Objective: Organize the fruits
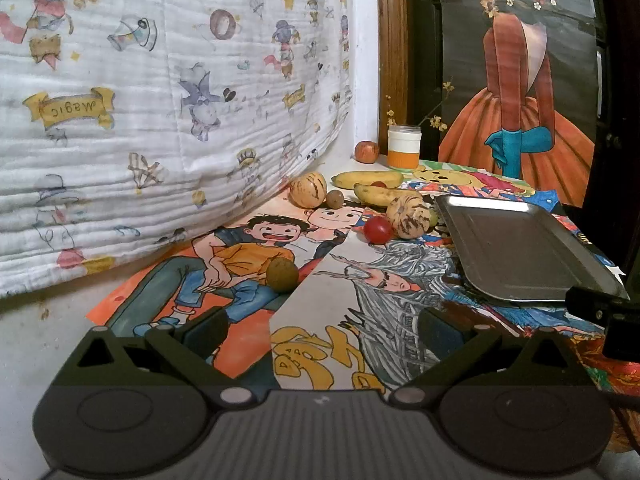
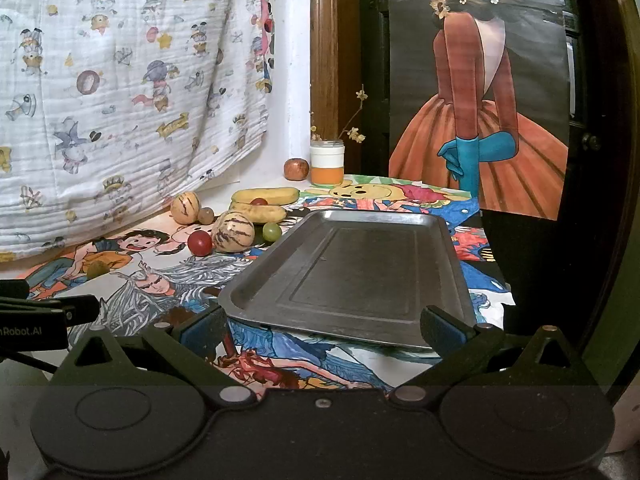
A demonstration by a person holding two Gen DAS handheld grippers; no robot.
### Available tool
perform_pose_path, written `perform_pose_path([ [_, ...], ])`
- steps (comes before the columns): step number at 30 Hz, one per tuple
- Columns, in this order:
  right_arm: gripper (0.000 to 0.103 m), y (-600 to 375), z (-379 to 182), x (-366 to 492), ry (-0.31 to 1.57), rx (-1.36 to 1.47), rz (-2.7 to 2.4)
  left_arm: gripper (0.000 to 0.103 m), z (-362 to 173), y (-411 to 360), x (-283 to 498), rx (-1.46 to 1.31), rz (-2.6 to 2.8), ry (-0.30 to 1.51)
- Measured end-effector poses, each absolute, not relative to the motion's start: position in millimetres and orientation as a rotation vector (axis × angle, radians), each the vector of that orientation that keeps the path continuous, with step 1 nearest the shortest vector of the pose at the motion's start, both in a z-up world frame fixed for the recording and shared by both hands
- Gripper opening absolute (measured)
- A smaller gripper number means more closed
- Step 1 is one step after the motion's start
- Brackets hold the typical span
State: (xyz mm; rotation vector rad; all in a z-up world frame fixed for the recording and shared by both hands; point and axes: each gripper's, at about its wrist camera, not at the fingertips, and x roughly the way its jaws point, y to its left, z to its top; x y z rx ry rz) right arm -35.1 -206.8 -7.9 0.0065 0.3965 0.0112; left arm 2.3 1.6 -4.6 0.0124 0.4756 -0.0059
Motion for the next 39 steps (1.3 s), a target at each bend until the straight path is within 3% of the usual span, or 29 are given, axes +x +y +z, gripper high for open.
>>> perform_pose_path([
  [39,0.103,-209.6,-5.7,-37.6,0.387,0.017,-0.005,0.103,-6.7,6.3,4.0,-0.003,0.004,0.496],
])
